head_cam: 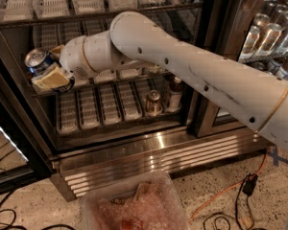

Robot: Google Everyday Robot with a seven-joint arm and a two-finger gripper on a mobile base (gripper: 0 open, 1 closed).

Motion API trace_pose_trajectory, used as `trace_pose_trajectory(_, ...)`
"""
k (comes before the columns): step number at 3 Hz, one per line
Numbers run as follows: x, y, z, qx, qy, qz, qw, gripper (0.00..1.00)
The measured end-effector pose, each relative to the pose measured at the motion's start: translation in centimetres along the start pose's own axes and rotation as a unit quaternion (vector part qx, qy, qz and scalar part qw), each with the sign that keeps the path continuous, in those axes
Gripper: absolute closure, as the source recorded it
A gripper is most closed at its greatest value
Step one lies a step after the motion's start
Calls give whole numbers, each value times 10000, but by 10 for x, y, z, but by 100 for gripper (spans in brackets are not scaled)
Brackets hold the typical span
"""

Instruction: Pick pepsi can from middle shelf of fridge

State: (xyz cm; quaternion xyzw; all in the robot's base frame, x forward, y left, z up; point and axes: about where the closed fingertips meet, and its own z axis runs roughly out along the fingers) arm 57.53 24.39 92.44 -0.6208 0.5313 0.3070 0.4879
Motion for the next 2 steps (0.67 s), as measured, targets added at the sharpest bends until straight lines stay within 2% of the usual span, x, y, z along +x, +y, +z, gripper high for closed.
trace_pose_trajectory(2, 3, 1, -4, 36, 44, 59, 10000, 100)
